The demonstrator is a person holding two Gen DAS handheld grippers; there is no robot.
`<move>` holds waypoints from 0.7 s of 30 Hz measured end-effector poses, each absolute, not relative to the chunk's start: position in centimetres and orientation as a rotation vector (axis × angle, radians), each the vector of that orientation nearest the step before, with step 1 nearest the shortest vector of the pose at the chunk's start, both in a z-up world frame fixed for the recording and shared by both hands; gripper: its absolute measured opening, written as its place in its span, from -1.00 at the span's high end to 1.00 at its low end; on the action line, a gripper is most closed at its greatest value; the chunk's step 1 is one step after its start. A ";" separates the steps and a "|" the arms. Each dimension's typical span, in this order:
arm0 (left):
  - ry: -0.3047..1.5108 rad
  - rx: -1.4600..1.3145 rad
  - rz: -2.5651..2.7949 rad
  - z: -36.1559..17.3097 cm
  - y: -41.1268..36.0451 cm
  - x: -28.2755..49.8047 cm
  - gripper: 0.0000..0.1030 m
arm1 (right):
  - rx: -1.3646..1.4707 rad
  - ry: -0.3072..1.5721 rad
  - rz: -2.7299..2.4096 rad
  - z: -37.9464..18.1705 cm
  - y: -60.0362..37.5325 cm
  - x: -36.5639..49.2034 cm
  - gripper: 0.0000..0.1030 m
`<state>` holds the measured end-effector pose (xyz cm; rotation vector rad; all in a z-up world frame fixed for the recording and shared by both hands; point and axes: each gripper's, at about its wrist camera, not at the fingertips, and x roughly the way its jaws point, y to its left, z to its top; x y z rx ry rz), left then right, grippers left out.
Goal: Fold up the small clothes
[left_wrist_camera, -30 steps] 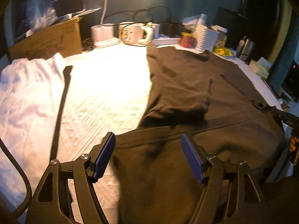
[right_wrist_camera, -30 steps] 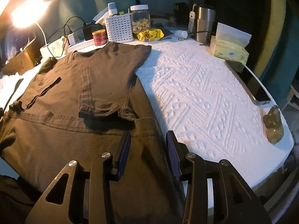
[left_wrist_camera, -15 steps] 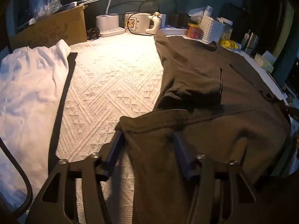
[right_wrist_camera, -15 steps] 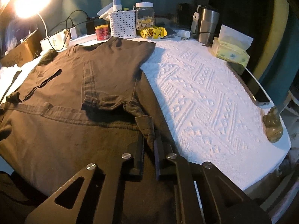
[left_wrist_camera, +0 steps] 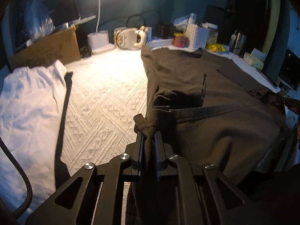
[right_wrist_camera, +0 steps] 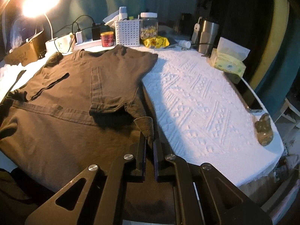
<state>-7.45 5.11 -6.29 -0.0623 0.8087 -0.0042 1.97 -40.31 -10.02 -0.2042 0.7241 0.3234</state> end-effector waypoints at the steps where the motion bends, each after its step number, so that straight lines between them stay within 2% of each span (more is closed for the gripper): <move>1: 0.803 -0.056 -0.006 -6.0 5.0 -7.6 0.82 | -0.199 0.721 0.320 -9.8 -40.5 1.9 0.86; 21: 0.735 -0.014 0.001 -3.3 4.3 -9.3 0.92 | -0.130 0.698 0.293 -9.5 -42.8 1.3 0.86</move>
